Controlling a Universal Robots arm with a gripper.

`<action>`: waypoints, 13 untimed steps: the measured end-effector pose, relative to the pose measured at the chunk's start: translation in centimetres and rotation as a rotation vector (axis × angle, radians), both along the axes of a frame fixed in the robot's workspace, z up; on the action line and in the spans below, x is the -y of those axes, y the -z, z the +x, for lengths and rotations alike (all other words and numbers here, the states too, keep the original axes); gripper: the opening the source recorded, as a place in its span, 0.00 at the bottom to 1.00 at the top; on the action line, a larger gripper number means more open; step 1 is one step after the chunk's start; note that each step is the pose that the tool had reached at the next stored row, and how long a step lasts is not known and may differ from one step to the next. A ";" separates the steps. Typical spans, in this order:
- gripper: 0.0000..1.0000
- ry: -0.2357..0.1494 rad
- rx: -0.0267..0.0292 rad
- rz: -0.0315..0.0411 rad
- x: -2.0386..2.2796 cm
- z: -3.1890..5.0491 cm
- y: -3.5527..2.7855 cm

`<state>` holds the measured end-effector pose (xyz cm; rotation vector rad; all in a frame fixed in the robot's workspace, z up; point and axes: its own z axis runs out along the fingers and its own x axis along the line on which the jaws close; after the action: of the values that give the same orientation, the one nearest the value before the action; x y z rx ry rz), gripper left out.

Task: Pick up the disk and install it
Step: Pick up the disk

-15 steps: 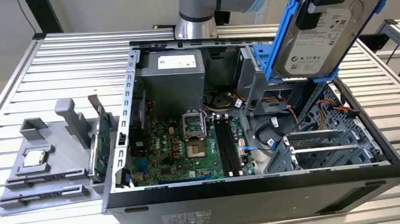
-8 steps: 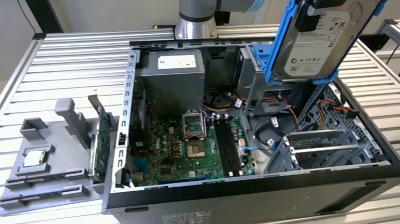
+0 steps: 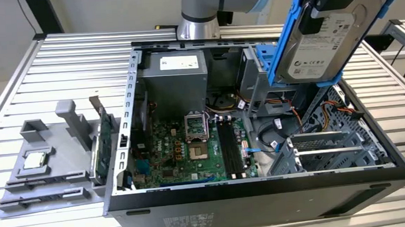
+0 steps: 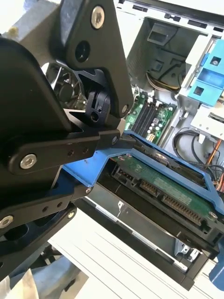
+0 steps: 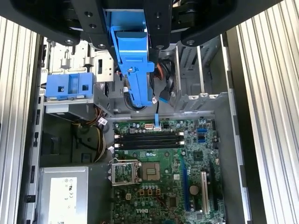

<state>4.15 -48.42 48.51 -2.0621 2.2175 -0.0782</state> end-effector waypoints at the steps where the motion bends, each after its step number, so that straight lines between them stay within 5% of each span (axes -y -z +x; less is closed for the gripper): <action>1: 0.00 0.000 0.0000 0.0001 0.16 0.01 0.02; 13: 0.00 0.000 -0.0001 -0.0001 3.05 0.34 0.47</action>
<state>4.48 -51.46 48.04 -2.0620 2.2176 -0.0782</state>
